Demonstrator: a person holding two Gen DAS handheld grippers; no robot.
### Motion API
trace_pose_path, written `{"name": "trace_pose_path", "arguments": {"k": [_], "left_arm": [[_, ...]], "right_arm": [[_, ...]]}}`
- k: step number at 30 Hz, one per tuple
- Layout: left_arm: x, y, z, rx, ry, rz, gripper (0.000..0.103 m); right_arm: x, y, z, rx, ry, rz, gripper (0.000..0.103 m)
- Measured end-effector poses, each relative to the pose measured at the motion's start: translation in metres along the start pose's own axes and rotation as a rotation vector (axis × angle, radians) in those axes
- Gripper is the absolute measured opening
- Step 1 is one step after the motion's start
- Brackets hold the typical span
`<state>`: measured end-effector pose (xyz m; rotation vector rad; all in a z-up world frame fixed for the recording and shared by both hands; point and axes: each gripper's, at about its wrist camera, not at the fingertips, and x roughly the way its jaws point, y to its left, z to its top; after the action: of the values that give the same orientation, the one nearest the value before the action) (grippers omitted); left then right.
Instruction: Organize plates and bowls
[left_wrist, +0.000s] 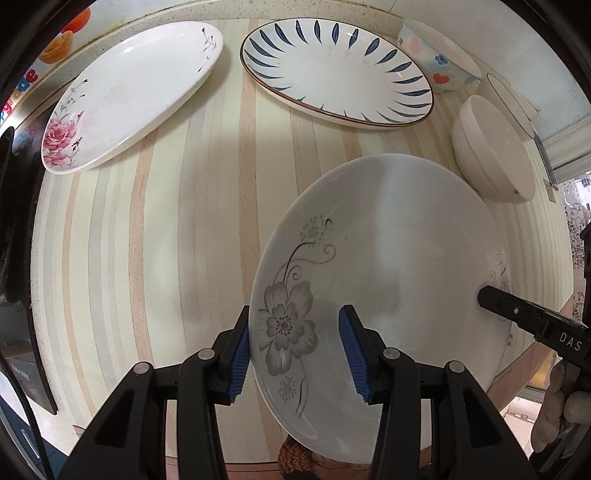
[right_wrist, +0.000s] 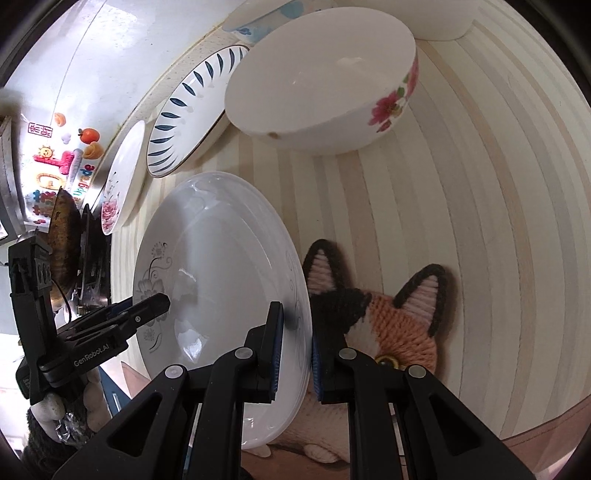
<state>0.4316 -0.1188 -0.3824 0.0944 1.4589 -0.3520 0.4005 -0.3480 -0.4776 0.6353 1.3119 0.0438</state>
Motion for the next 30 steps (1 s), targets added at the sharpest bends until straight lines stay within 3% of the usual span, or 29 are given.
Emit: {"name": "trace_pose_path", "arguments": {"k": [7,11,16,19,23,30], "left_arm": [[-0.001,-0.005,-0.004,0.038,-0.009,-0.009,0.042],[-0.036,0.002,-0.001,0.055,-0.071,-0.022,0.042],[-0.082,0.04,0.014,-0.028,-0.173,-0.034,0.042],[-0.09,0.068,0.026,-0.084,-0.207,-0.03,0.042],[-0.076,0.11,0.042,-0.174,-0.196,0.006,0.042],[-0.047,0.155,0.061,-0.299,-0.185,0.088,0.042]], "right_arm": [[0.002,-0.002,-0.003,0.019,-0.006,0.001,0.016],[-0.001,-0.001,-0.002,0.038,0.05,-0.007,0.017],[-0.048,0.025,-0.006,-0.033,-0.001,-0.097,0.018],[-0.075,0.056,0.0,-0.057,-0.063,-0.062,0.019],[-0.073,0.109,0.038,-0.114,-0.104,0.034,0.02],[0.011,0.216,0.145,-0.357,-0.095,0.066,0.02]]}}
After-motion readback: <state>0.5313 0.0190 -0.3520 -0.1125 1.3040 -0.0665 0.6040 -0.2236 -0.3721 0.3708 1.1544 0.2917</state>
